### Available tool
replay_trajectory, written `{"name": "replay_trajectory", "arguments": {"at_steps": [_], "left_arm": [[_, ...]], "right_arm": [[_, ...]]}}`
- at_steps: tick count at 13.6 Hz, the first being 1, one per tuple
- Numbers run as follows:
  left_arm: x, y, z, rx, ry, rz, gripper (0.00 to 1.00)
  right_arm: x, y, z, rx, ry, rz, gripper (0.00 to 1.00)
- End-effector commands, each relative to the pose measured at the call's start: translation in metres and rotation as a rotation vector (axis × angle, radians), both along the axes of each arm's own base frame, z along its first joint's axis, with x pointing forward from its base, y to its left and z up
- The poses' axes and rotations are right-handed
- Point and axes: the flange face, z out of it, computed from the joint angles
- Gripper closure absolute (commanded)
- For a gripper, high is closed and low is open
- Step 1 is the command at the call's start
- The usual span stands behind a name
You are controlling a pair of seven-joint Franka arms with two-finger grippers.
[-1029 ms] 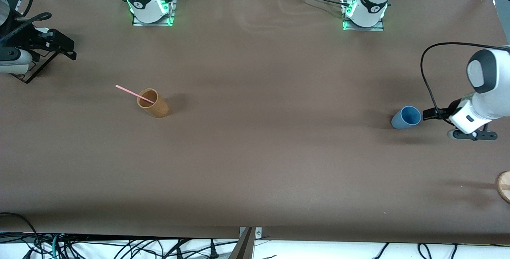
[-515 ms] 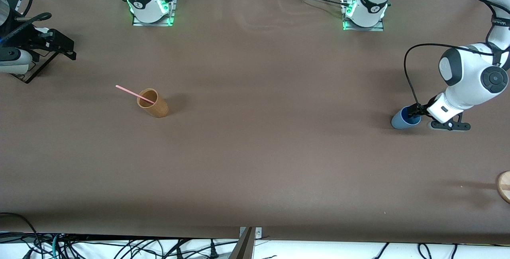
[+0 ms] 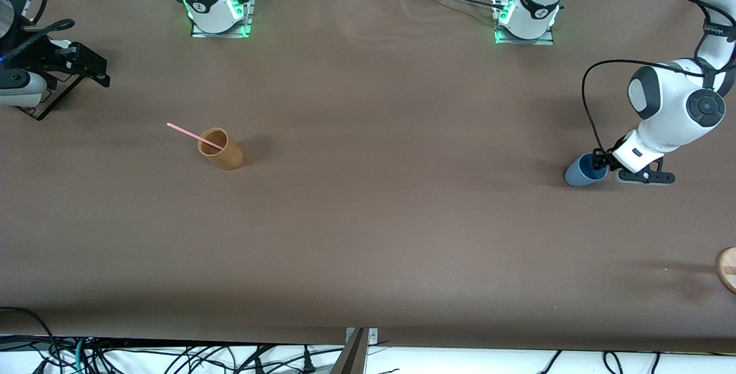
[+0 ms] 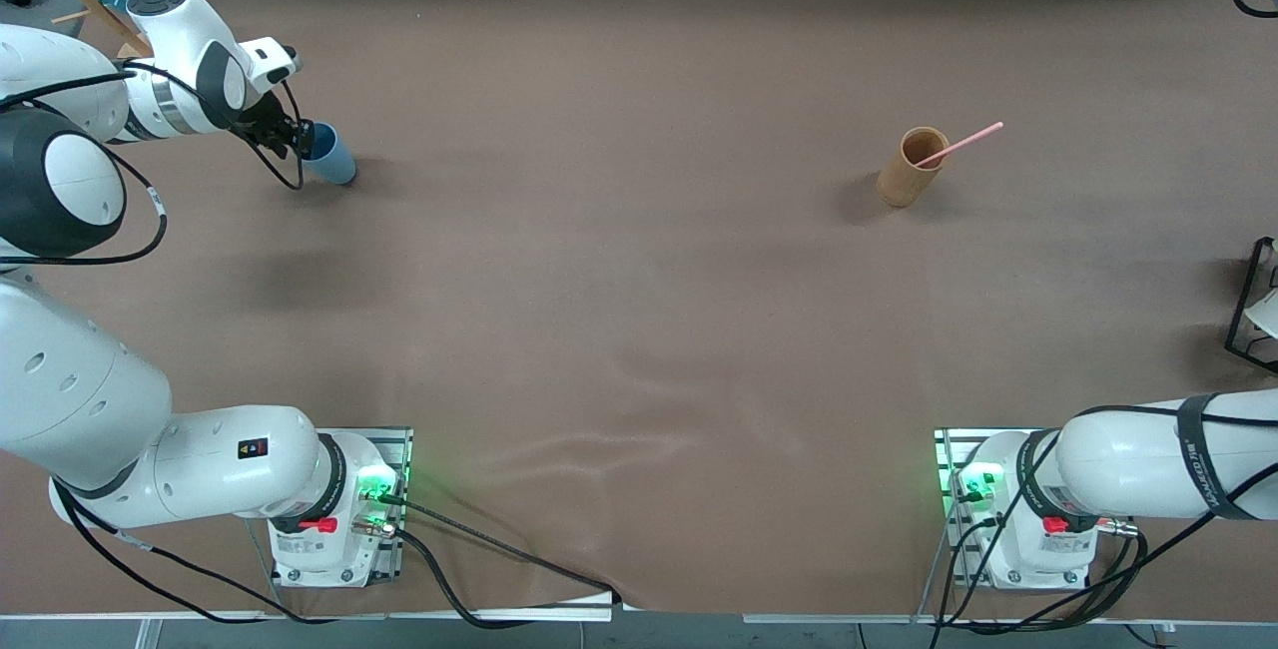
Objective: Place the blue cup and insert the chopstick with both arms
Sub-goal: 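Carry the blue cup with the left gripper while the right gripper reaches the chopstick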
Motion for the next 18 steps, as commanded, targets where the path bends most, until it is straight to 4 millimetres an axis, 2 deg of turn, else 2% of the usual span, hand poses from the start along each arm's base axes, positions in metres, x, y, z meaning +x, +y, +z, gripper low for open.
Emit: {"name": "replay_trajectory", "arguments": {"at_steps": [1,3,5,6,9,10,13,15,16,17,18], "left_arm": [[-0.004,0.003,0.013,0.002,0.028,0.002,1.00],[0.000,0.003,0.017,0.004,0.023,0.000,1.00],[0.008,-0.009,0.025,0.000,0.021,-0.012,1.00],[0.023,-0.042,0.036,-0.033,0.018,-0.029,1.00],[0.055,-0.192,0.060,-0.131,0.032,0.042,1.00],[0.058,-0.248,0.075,-0.142,0.040,0.065,1.00],[0.056,-0.392,0.107,-0.137,0.116,0.052,1.00],[0.041,-0.480,0.104,-0.130,0.132,0.132,1.00],[0.034,-0.511,0.096,-0.125,0.136,0.171,1.00],[0.028,-0.537,0.085,-0.122,0.142,0.193,1.00],[0.020,-0.559,0.073,-0.116,0.152,0.219,1.00]], "right_arm": [[0.000,-0.003,0.000,-0.014,0.004,-0.004,0.00],[0.000,-0.002,0.000,-0.014,0.006,0.002,0.00],[0.000,-0.003,-0.001,-0.014,0.011,0.014,0.00],[-0.001,-0.004,-0.003,-0.011,0.017,0.025,0.00],[-0.002,-0.002,-0.005,0.000,0.032,0.037,0.00],[-0.002,0.000,-0.005,0.005,0.032,0.058,0.00],[-0.001,0.001,-0.008,0.016,0.039,0.099,0.00],[0.006,0.004,-0.021,0.037,0.053,0.098,0.00],[0.011,0.005,-0.029,0.041,0.064,0.094,0.00],[0.013,0.003,-0.033,0.043,0.068,0.090,0.00],[0.021,0.004,-0.047,0.053,0.082,0.090,0.00]]}}
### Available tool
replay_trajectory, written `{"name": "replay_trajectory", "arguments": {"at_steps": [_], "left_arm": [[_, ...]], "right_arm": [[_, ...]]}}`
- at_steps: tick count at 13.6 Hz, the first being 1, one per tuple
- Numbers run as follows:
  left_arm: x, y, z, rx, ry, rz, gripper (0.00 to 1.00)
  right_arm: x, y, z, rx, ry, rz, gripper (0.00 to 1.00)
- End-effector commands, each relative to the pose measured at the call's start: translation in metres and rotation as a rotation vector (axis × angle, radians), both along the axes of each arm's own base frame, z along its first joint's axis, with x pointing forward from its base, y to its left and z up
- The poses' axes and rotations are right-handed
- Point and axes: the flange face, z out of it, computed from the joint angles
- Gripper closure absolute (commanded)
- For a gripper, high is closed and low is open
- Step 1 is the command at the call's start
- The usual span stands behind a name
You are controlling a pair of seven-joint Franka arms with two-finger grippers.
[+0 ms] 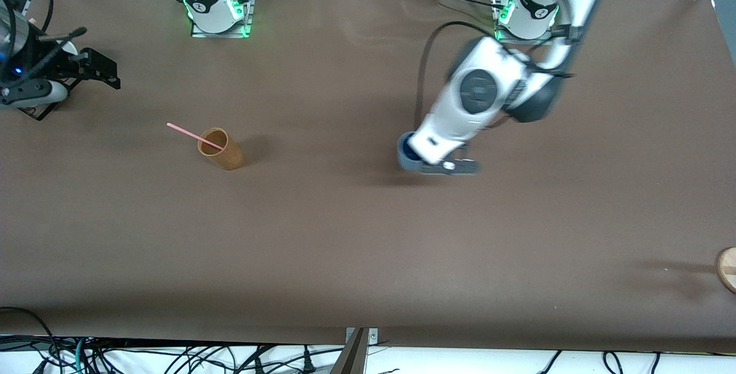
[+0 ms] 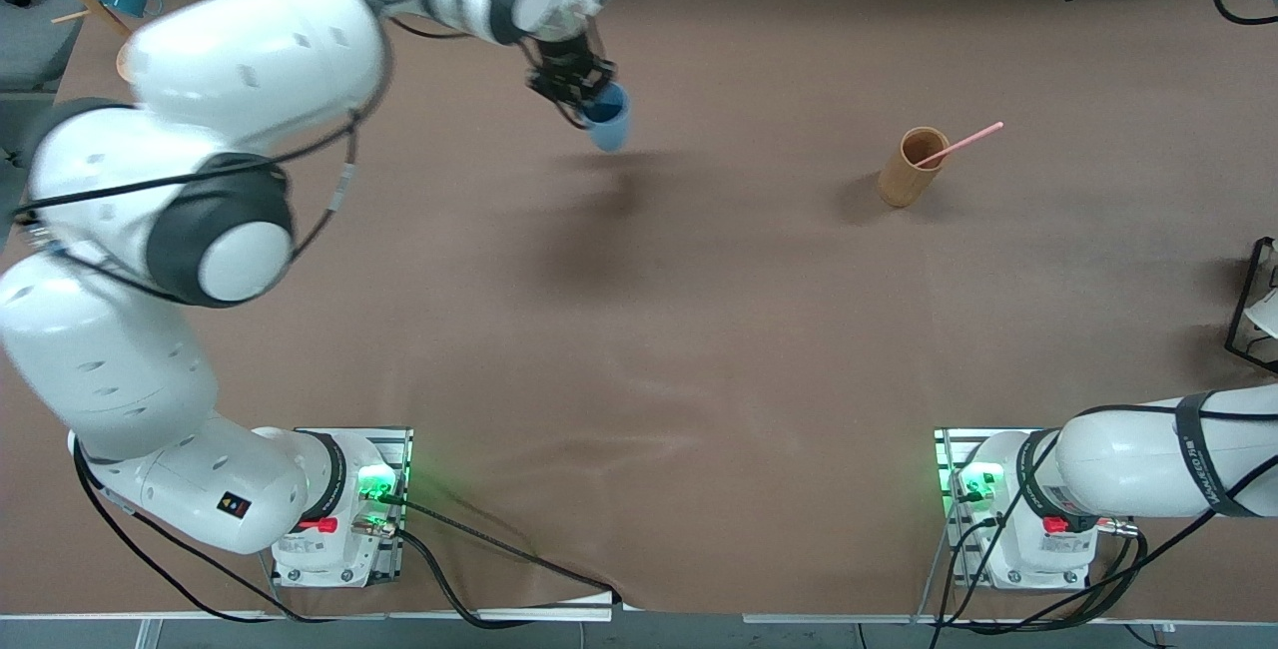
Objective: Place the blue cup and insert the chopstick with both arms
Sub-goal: 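Carry the blue cup with the left gripper while the right gripper reaches the chopstick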
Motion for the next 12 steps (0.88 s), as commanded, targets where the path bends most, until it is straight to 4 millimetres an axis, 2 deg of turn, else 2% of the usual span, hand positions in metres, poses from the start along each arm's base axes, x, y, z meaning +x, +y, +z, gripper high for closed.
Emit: {"name": "replay_trajectory", "arguments": {"at_steps": [1,3,4,6,9,11,12], "left_arm": [[0.000,-0.048,-0.039,0.025,0.058,0.099,1.00],[-0.008,-0.075,-0.058,0.031,0.068,0.129,1.00],[-0.010,-0.082,-0.066,0.038,0.073,0.145,1.00],[-0.017,-0.091,-0.080,0.044,0.075,0.158,1.00],[-0.016,-0.091,-0.081,0.041,0.072,0.162,1.00],[-0.015,-0.089,-0.079,0.046,0.058,0.145,0.75],[-0.014,-0.088,-0.078,0.045,0.056,0.140,0.55]], "right_arm": [[0.017,0.001,-0.025,0.028,0.015,0.006,0.00],[0.029,0.001,-0.044,0.029,0.016,0.008,0.00],[0.031,0.002,-0.054,0.028,0.007,0.012,0.00],[0.023,0.001,-0.085,0.027,-0.027,0.010,0.00],[0.015,0.004,-0.132,0.024,-0.054,0.017,0.00],[0.008,0.012,-0.154,0.027,-0.071,0.027,0.00],[0.001,0.013,-0.165,0.026,-0.071,0.028,0.00]]}}
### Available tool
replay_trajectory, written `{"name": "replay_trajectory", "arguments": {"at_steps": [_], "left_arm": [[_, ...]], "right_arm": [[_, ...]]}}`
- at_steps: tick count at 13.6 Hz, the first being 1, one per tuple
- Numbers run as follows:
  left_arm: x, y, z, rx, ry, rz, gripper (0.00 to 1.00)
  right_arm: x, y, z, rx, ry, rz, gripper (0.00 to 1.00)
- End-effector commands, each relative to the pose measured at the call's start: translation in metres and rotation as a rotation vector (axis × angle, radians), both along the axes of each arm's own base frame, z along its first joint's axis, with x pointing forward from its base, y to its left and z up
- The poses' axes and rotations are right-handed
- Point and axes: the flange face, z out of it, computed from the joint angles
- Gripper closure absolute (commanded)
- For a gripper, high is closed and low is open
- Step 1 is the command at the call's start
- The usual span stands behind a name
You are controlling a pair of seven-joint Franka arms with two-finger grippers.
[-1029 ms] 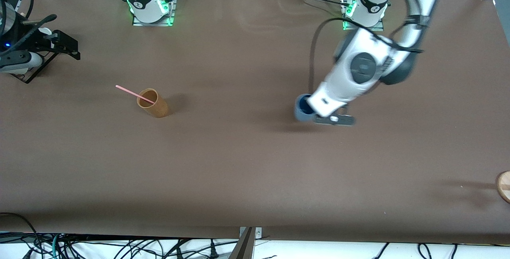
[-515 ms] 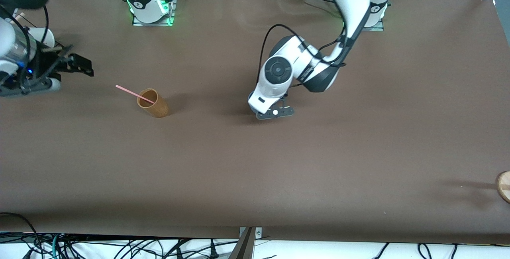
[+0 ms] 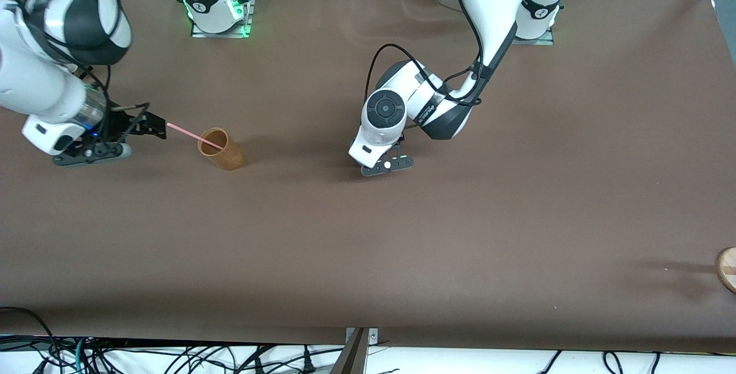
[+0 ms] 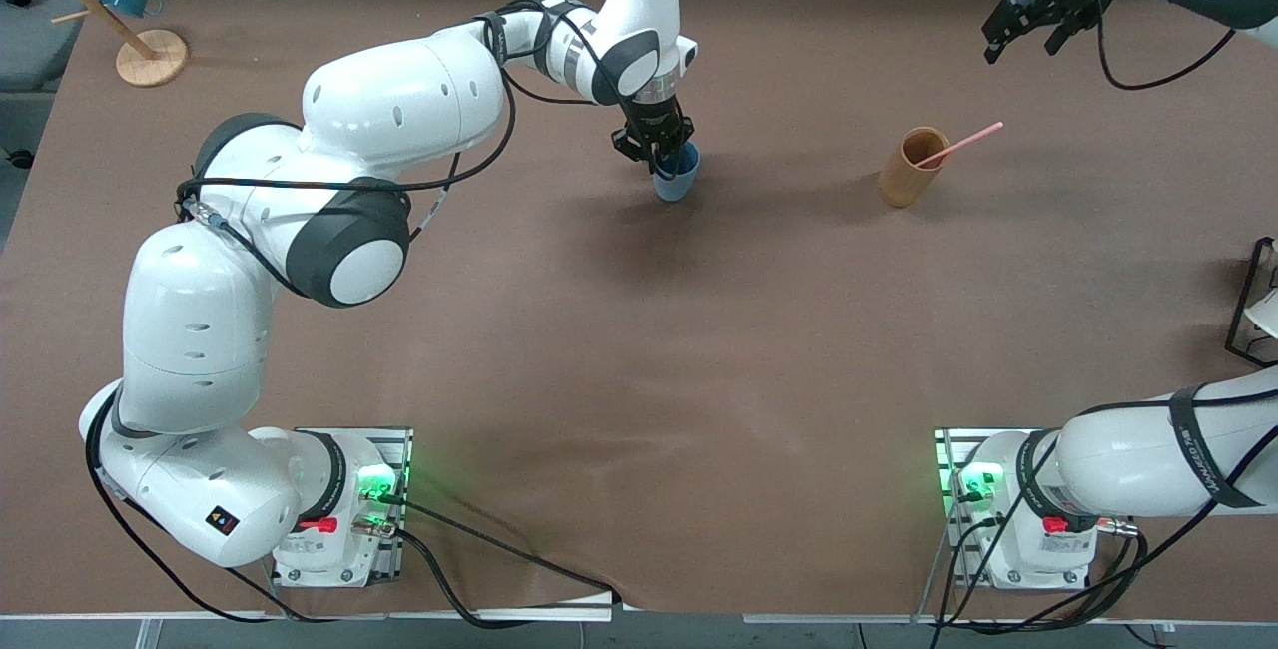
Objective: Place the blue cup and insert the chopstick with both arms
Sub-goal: 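Carry the blue cup with the left gripper while the right gripper reaches the chopstick, then release the cup with the left gripper while the right gripper grasps the chopstick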
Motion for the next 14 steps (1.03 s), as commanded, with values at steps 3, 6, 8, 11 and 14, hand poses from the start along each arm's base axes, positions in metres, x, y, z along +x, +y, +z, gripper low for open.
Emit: {"name": "replay_trajectory", "arguments": {"at_steps": [3,6,8,11,14], "left_arm": [[0.010,0.002,0.009,-0.014,-0.020,-0.036,0.05],[0.034,0.031,0.054,-0.057,-0.055,-0.091,0.00],[0.047,0.063,0.079,-0.040,-0.031,-0.118,0.00],[0.067,0.111,0.134,0.050,-0.117,-0.237,0.00],[0.088,0.182,0.191,0.096,-0.154,-0.195,0.00]], "right_arm": [[-0.038,0.030,-0.027,0.009,-0.007,0.068,0.00],[-0.039,0.048,-0.032,0.007,0.000,0.188,0.00],[-0.042,0.049,-0.047,0.015,0.009,0.335,0.00],[-0.054,0.046,-0.079,0.018,-0.009,0.606,0.00],[-0.053,0.044,-0.091,-0.014,0.013,0.743,0.00]]}}
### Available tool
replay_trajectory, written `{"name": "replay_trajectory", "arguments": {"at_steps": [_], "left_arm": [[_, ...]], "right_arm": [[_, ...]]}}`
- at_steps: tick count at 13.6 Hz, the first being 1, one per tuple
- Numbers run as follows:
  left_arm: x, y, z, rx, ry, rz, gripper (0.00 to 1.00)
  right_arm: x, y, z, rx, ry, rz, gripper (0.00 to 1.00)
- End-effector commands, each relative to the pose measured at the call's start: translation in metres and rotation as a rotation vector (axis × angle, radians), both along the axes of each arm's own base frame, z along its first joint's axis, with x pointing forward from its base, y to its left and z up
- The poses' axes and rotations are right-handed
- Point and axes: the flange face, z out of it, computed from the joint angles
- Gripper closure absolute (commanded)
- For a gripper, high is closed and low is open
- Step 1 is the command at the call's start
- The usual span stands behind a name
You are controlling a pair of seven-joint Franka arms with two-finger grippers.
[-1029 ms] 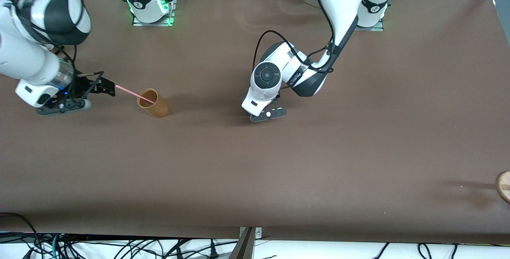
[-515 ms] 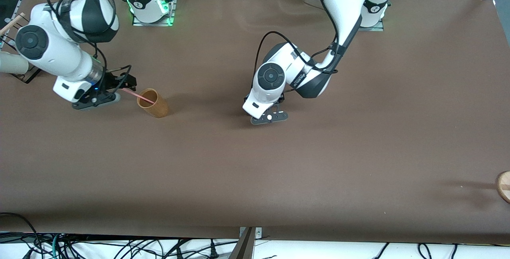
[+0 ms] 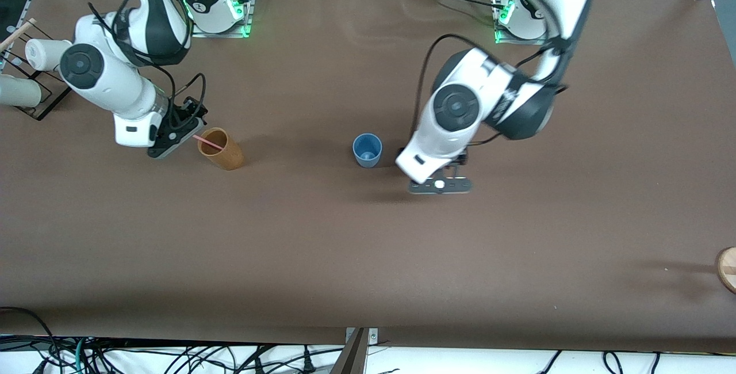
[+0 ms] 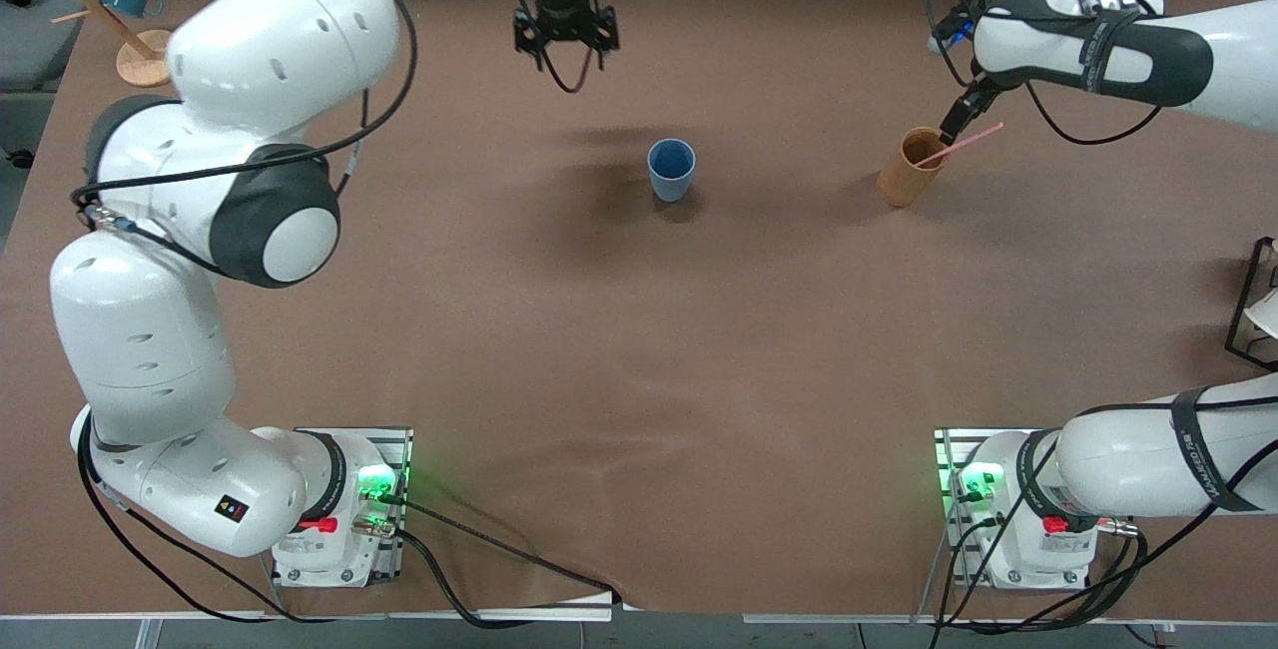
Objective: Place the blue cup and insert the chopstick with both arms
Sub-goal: 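Release the cup with the left gripper while the right gripper grasps the chopstick, then pull the pink chopstick out of the tan cup with the right gripper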
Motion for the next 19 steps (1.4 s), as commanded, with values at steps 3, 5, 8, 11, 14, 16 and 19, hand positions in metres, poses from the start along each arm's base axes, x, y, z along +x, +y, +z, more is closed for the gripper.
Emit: {"name": "replay_trajectory", "arguments": {"at_steps": [3,5,8,11,14,16,19], "left_arm": [[0.017,0.124,0.103,-0.038,-0.061,0.038,0.00],[0.013,0.171,0.142,-0.073,-0.066,0.088,0.00],[0.001,0.242,0.179,-0.061,-0.050,0.116,0.00],[-0.013,0.301,0.184,-0.044,0.040,-0.033,0.00],[-0.029,0.309,0.185,-0.041,0.065,-0.059,0.00],[-0.037,0.312,0.206,-0.047,0.027,-0.043,0.00],[-0.044,0.335,0.208,-0.054,0.035,-0.015,0.00]], "right_arm": [[-0.003,-0.003,-0.008,-0.017,-0.002,0.193,0.03],[-0.005,-0.003,-0.014,-0.012,-0.004,0.234,0.04],[-0.007,-0.002,-0.023,-0.009,-0.018,0.239,0.10],[-0.010,-0.004,-0.034,-0.004,-0.029,0.266,0.16],[-0.011,-0.003,-0.035,-0.004,-0.026,0.268,0.33],[-0.010,-0.004,-0.035,-0.003,-0.026,0.266,0.49],[-0.011,-0.004,-0.036,-0.003,-0.023,0.266,0.76]]}}
